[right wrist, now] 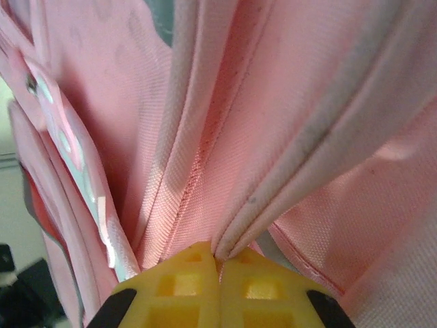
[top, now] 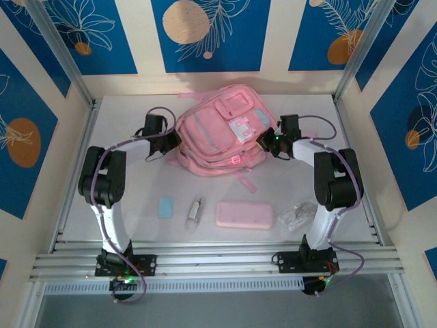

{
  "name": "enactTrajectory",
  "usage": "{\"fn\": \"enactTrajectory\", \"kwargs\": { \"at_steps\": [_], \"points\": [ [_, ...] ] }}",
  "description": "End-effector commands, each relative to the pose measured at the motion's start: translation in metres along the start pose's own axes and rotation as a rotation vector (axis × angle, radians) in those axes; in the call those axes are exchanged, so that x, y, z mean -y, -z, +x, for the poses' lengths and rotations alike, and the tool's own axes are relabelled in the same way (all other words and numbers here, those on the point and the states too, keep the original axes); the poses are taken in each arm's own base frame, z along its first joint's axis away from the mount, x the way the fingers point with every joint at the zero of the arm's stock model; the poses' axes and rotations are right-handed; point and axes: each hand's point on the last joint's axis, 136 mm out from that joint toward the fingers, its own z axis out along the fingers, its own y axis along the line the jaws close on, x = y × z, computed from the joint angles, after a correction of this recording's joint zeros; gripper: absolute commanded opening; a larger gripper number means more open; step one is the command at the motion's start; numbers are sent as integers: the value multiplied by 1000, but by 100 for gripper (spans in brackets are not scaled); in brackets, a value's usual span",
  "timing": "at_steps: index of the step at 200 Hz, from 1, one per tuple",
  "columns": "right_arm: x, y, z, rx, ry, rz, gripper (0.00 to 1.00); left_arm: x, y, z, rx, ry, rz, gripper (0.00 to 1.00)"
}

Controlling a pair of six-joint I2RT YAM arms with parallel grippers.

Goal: Pack the student bag

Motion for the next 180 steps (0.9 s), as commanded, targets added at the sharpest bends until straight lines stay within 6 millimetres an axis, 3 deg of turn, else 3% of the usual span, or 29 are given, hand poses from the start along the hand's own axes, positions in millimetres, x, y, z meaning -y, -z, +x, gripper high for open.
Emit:
{"fn": "enactTrajectory", "kwargs": {
  "at_steps": [1,20,37,67,94,124,156,180],
  "points": [
    [-34,-4,53,-101,-36,-91,0,27,-5,-42,88,-97,40,4],
    [-37,-11,62,-69,-104,-104,0,37,3,-50,67,-153,21,24],
    [-45,-16,65,-47,-122,-105,0,39,22,-52,57,-201,-26,45],
    [-63,-25,70,-48,-136,-126,0,45,64,-41,60,-242,-49,62],
    [-73,-35,79,-43,-149,-137,0,58,86,-12,23,-262,-23,65],
    [-82,-44,87,-51,-188,-174,0,78,93,35,-25,-246,47,65],
    [-91,-52,92,-61,-198,-198,0,83,84,89,-80,-240,34,65],
    [-97,-59,99,-108,-212,-236,0,83,70,116,-95,-252,1,64]
  ]
}}
